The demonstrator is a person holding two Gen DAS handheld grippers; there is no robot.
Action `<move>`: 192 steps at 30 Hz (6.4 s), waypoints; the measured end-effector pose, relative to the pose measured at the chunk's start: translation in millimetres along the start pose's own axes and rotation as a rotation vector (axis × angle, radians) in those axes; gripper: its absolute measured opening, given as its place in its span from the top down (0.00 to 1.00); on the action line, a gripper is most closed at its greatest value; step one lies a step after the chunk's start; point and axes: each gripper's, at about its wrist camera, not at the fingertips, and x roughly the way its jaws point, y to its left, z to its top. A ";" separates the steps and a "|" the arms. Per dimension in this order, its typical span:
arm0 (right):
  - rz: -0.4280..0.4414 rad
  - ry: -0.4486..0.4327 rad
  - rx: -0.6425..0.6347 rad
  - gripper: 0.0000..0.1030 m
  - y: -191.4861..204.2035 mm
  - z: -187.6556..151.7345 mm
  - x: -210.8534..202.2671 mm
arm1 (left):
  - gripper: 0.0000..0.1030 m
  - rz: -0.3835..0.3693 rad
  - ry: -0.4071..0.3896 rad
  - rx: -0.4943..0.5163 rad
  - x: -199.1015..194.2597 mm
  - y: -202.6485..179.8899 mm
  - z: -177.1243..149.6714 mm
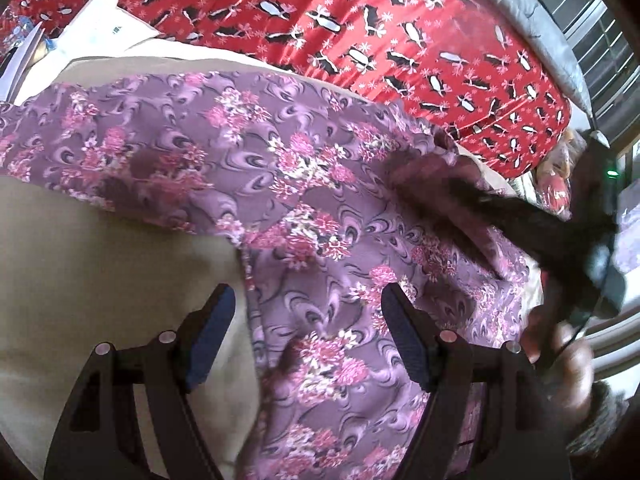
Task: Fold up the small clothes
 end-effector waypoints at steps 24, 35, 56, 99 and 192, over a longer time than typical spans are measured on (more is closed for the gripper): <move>-0.106 -0.143 0.354 0.45 -204.7 -46.8 -136.3 | 0.95 0.016 -0.102 -0.061 37.4 -69.4 39.7; 0.011 -0.056 0.383 0.88 -246.9 -30.0 -93.1 | 0.94 0.199 -0.017 -0.020 59.8 -44.5 36.7; -0.068 0.017 0.006 0.70 -83.5 -19.1 -28.8 | 0.65 0.063 -0.007 -0.122 42.2 0.4 42.2; -0.023 -0.020 -0.246 0.41 4.0 -31.7 31.7 | 0.97 0.144 -0.364 -0.414 -85.5 125.5 110.2; -0.065 -0.173 0.543 0.80 -259.9 -47.1 -67.2 | 0.45 -0.030 0.026 -0.339 48.3 5.6 -2.7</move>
